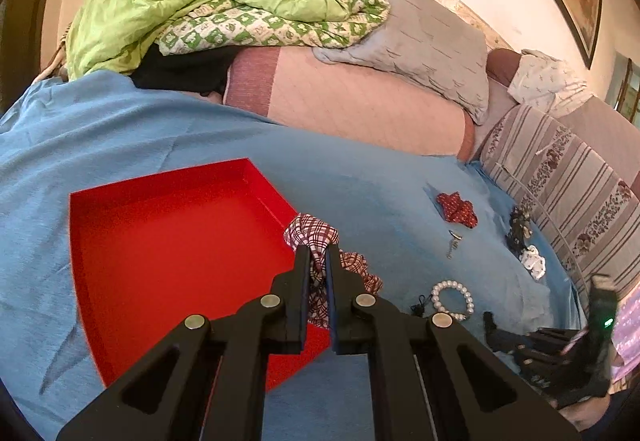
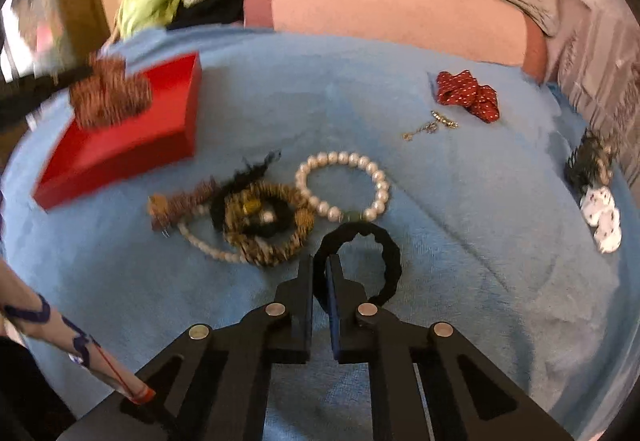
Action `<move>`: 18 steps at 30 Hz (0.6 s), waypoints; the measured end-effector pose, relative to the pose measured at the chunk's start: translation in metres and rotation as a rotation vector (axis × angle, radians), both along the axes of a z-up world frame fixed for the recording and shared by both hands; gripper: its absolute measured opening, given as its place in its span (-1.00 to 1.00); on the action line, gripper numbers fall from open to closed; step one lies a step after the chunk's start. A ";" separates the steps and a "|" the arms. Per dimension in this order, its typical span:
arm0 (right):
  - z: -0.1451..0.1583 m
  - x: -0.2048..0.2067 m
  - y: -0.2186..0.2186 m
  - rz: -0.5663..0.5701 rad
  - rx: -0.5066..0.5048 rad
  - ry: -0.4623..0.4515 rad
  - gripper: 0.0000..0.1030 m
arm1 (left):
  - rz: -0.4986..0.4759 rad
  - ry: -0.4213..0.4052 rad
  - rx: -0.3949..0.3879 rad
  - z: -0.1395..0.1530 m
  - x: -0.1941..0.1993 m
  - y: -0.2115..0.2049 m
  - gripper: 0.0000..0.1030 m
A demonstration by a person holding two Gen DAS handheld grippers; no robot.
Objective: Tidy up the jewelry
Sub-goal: 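Carry both items into the red tray and open both tools to release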
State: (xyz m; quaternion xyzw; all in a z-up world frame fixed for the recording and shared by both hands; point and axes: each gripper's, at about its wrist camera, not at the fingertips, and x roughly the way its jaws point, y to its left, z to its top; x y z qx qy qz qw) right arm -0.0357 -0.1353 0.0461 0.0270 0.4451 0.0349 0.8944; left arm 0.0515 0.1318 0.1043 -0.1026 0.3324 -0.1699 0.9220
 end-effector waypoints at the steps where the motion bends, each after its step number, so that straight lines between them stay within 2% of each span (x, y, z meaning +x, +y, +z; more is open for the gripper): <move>1: 0.004 0.000 0.000 0.000 0.018 -0.006 -0.87 | 0.004 0.001 -0.002 0.000 0.002 0.001 -0.87; 5: 0.031 0.015 0.008 0.024 0.094 -0.035 -0.87 | 0.036 -0.001 0.001 0.001 0.009 0.012 -0.87; 10: 0.064 0.046 0.038 0.083 0.176 -0.065 -0.87 | 0.089 -0.006 0.028 0.002 0.016 0.029 -0.87; 18: 0.089 0.124 0.125 0.215 0.244 -0.041 -0.87 | 0.207 0.053 0.061 -0.008 0.049 0.075 -0.87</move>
